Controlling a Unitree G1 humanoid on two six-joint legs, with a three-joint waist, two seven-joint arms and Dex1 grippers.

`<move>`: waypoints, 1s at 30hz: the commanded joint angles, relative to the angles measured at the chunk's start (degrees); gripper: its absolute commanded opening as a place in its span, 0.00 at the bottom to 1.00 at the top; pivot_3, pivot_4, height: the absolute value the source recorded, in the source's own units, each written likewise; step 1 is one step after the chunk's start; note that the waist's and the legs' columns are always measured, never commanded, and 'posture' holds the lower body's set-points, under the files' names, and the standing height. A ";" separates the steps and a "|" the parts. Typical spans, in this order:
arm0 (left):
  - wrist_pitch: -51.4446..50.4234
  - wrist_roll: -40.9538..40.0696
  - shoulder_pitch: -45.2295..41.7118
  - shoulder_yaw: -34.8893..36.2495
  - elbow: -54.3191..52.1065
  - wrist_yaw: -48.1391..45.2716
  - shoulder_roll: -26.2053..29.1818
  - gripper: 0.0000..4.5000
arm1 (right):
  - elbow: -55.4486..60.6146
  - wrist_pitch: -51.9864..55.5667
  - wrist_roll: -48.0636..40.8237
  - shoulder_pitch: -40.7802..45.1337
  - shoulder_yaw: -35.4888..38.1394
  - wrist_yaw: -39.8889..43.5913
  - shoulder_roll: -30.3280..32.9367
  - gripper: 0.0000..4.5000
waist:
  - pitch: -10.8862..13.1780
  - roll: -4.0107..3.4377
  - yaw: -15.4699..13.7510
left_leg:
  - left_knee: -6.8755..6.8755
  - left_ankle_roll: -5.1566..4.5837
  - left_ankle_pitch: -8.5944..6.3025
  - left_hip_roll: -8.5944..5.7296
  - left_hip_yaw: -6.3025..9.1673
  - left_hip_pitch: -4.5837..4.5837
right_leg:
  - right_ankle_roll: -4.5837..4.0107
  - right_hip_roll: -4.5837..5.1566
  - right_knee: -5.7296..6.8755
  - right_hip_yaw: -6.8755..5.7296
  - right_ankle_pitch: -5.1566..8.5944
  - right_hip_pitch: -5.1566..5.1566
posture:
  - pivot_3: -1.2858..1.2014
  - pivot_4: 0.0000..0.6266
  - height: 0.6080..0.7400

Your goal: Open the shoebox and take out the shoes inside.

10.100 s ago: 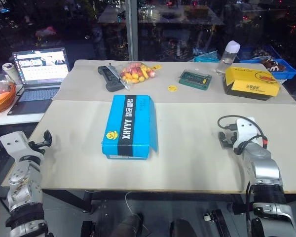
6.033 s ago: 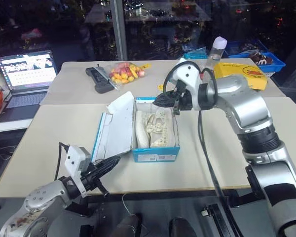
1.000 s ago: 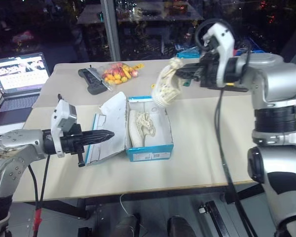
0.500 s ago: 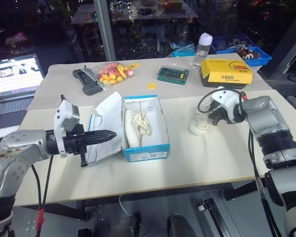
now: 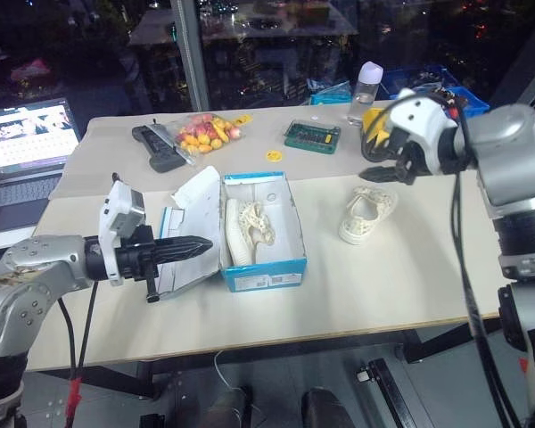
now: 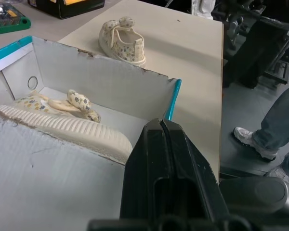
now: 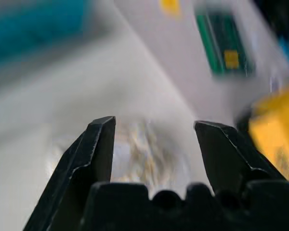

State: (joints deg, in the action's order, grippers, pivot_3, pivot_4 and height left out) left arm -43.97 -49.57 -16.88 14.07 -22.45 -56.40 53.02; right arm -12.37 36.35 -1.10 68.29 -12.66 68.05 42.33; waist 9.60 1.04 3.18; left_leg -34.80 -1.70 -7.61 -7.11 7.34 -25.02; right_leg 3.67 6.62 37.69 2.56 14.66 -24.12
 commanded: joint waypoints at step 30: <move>-0.66 -2.63 3.31 4.21 -5.09 2.80 0.68 0.00 | -47.15 -21.78 9.00 7.12 -9.92 -12.38 -35.46 0.71 | -0.03 0.04 1.05 | 0.14 0.74 -0.15 0.44 -0.02 1.50 | -0.46 -0.56 0.22 -0.03 -0.27 0.88 | 0.52 0.24 1.00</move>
State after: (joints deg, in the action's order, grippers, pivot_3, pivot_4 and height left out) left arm -44.74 -51.67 -13.37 16.55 -25.67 -54.02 53.18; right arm -58.17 15.58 7.60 74.84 -23.19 56.49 8.08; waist 9.57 1.08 4.22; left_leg -34.65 -0.95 -7.77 -6.62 7.32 -23.45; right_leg 3.21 6.02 37.92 2.53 14.40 -23.21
